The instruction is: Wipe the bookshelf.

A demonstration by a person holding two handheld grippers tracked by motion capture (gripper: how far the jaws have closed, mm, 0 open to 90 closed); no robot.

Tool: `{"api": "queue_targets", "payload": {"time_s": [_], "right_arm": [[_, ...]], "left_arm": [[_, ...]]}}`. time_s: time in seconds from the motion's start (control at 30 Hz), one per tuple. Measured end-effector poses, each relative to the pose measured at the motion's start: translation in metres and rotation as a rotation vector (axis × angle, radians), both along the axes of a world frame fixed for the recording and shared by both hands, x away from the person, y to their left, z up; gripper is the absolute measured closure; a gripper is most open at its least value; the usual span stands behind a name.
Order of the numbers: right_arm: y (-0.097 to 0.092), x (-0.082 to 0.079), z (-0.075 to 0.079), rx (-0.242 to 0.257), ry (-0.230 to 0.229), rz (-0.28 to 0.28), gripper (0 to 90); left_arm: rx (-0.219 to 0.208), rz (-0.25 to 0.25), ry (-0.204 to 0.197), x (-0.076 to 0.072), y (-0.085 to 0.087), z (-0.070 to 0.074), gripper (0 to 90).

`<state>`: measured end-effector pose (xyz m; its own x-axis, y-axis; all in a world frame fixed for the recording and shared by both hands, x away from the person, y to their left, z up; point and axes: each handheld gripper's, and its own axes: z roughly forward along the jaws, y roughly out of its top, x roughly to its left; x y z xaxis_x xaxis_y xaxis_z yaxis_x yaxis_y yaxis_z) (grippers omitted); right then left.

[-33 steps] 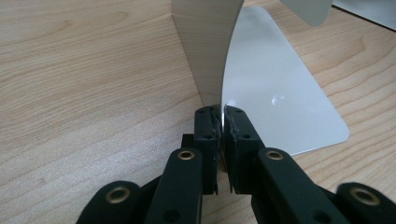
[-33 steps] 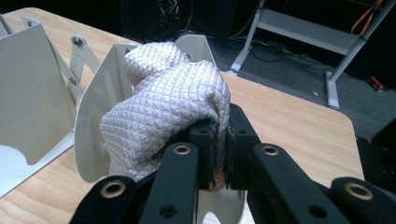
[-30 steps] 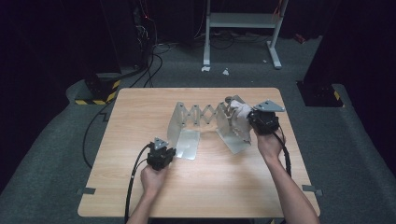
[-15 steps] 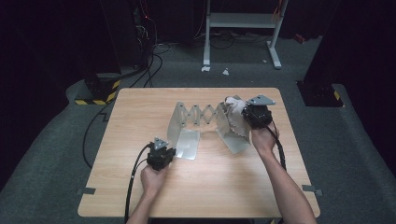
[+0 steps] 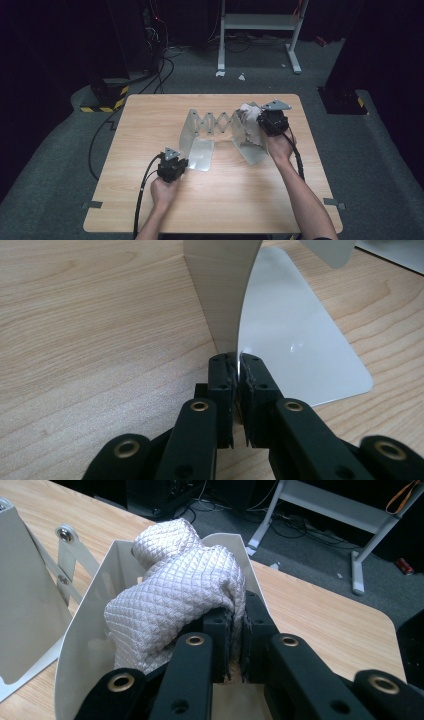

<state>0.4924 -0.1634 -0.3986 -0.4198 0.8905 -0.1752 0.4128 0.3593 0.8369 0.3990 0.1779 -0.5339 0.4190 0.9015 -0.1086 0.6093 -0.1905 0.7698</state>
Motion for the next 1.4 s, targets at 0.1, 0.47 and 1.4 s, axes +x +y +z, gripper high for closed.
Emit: {"api": "queue_targets", "payload": {"time_s": [0.1, 0.47, 1.4], "right_arm": [[-0.002, -0.004, 0.0, 0.0, -0.002, 0.004, 84.8], [-0.016, -0.021, -0.006, -0.001, -0.01, 0.008, 84.8], [0.0, 0.004, -0.076, -0.028, 0.149, 0.006, 84.8]], "left_arm": [[-0.001, 0.0, 0.001, 0.0, 0.0, 0.0, 83.8], [0.004, -0.002, -0.002, 0.0, 0.0, 0.0, 83.9], [0.0, -0.002, 0.0, 0.0, 0.001, 0.0, 84.0]]}}
